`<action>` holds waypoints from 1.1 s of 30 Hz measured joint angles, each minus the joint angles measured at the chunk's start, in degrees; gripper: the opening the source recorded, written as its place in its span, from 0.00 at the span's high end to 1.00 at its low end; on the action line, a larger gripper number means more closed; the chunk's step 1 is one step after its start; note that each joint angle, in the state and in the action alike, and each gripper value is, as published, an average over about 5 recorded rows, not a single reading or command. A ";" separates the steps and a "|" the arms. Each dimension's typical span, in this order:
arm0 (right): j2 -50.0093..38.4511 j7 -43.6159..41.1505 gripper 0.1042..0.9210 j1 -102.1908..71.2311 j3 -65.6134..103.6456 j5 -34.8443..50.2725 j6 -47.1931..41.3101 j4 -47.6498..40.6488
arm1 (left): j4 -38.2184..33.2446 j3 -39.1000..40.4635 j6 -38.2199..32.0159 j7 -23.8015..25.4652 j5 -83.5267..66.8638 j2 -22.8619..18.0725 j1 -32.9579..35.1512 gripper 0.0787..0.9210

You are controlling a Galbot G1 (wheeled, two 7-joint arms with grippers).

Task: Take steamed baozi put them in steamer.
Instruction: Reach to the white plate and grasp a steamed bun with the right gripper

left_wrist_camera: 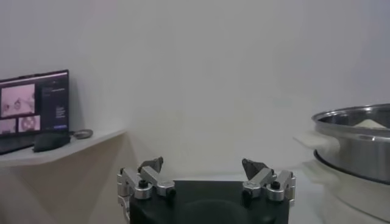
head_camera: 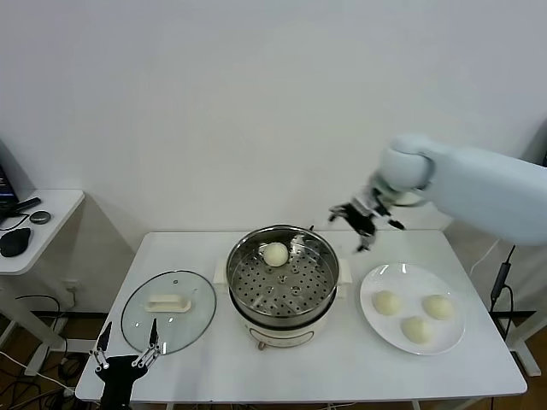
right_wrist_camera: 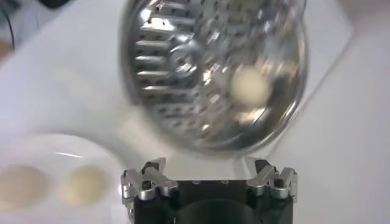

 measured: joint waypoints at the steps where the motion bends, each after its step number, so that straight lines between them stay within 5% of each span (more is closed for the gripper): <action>1: -1.93 -0.14 0.12 -0.25 -0.20 0.16 -1.88 1.17 | -0.03 0.10 0.41 0.16 -0.41 0.22 -0.23 0.12; 14: -15.42 -0.64 0.12 -18.42 11.46 -6.38 -11.94 5.03 | -0.15 -0.47 2.55 1.48 -3.48 0.52 -1.07 0.12; 33: -8.26 0.66 0.12 -38.06 28.22 -15.84 -7.57 -8.41 | 0.75 -2.50 1.57 1.70 -2.19 0.01 -1.22 0.12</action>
